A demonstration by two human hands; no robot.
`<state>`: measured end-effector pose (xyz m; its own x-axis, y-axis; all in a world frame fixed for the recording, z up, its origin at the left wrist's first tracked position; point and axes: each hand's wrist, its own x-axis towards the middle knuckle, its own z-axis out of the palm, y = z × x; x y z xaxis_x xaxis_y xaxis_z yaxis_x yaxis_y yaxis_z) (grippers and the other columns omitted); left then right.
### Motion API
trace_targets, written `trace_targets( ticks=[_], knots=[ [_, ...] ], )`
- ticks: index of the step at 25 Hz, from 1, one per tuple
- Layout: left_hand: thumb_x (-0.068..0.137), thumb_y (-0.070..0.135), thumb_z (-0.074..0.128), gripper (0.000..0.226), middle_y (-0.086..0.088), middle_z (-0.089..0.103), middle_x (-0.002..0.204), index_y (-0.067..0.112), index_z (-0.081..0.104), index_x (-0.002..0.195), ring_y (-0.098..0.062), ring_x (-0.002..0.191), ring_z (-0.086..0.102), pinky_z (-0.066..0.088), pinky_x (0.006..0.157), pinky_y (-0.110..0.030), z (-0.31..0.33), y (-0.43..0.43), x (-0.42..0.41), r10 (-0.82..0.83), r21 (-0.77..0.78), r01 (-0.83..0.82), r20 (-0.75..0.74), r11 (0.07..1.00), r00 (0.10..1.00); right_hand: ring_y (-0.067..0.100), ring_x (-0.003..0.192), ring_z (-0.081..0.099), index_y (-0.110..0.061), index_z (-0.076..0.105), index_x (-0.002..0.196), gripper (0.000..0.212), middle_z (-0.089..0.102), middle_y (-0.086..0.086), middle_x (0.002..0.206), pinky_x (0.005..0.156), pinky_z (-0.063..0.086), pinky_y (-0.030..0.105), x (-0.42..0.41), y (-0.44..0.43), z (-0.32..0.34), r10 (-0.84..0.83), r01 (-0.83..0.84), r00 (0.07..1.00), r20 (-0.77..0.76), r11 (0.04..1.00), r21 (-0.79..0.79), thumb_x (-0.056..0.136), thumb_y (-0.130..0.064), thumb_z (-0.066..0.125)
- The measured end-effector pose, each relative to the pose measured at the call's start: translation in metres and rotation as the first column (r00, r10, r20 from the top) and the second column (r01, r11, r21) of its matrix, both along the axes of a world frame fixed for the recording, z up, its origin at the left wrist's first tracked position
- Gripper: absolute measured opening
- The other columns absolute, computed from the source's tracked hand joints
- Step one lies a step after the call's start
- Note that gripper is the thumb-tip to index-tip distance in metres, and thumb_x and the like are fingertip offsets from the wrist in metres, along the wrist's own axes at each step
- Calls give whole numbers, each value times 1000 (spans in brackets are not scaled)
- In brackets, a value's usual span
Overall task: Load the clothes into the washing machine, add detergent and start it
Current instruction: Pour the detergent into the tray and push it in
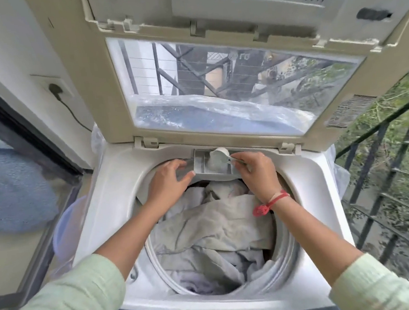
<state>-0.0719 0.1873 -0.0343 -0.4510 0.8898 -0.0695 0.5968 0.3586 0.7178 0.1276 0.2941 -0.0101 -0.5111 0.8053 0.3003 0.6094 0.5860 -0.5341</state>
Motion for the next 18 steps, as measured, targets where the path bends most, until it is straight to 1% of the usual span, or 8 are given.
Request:
trace_targets(
  ticks=[3, 5, 7, 9, 11, 13, 14, 18],
  knots=[
    [85, 37, 65, 36, 0, 65, 117, 16, 63, 114, -18, 108, 60, 47, 91, -31, -2, 2, 2, -17, -5, 17, -10, 1000, 1000, 27, 72, 63, -11, 73, 92, 17, 73, 3, 82, 74, 42, 29, 4, 5, -2, 66, -75, 997, 43, 959, 272, 83, -10, 58],
    [85, 37, 64, 35, 0, 66, 115, 16, 64, 113, -18, 107, 60, 47, 91, -33, -4, 2, 3, -26, -7, 26, -17, 1000, 1000, 29, 69, 61, -11, 72, 94, 18, 72, 2, 82, 66, 47, 33, 8, 10, -1, 104, -126, 991, 79, 915, 383, 85, -9, 58],
    [85, 38, 64, 35, 0, 67, 114, 16, 64, 112, -18, 107, 60, 48, 91, -35, -5, 2, 4, -28, -8, 28, -16, 1000, 999, 28, 68, 59, -11, 72, 96, 17, 72, 1, 81, 60, 49, 33, 11, 13, 0, 123, -159, 987, 106, 867, 472, 85, -7, 60],
    [85, 39, 62, 34, 0, 66, 114, 16, 64, 111, -18, 106, 60, 49, 90, -36, -6, 2, 5, -32, -19, 32, -18, 999, 999, 26, 68, 58, -12, 71, 98, 19, 71, 0, 80, 59, 46, 33, 14, 16, 4, 124, -184, 982, 143, 800, 572, 83, -4, 63],
    [87, 39, 60, 33, 0, 65, 115, 17, 64, 112, -19, 108, 59, 48, 90, -37, -6, 1, 6, -37, -34, 36, -27, 999, 999, 24, 67, 58, -13, 71, 99, 21, 70, -3, 82, 60, 42, 32, 16, 16, 7, 109, -217, 974, 200, 704, 676, 82, -2, 63],
    [87, 39, 60, 33, 0, 65, 116, 18, 63, 112, -19, 109, 58, 47, 91, -36, -6, 0, 8, -34, -43, 33, -36, 999, 999, 21, 67, 56, -14, 71, 98, 19, 70, -6, 85, 62, 37, 31, 18, 15, 9, 99, -257, 963, 250, 616, 745, 84, -3, 63],
    [87, 39, 60, 33, 0, 65, 117, 18, 63, 112, -19, 109, 58, 47, 91, -35, -6, 0, 8, -34, -46, 32, -35, 998, 999, 20, 68, 54, -15, 72, 97, 18, 70, -7, 86, 63, 35, 30, 19, 15, 9, 98, -271, 959, 266, 591, 760, 85, -5, 64],
    [87, 39, 60, 33, 0, 65, 117, 18, 63, 112, -18, 109, 58, 47, 90, -35, -6, -1, 6, -36, -49, 34, -42, 998, 998, 19, 66, 53, -18, 72, 89, 11, 71, -9, 88, 66, 35, 31, 19, 16, 9, 103, -269, 961, 257, 566, 779, 82, -10, 71]
  ],
)
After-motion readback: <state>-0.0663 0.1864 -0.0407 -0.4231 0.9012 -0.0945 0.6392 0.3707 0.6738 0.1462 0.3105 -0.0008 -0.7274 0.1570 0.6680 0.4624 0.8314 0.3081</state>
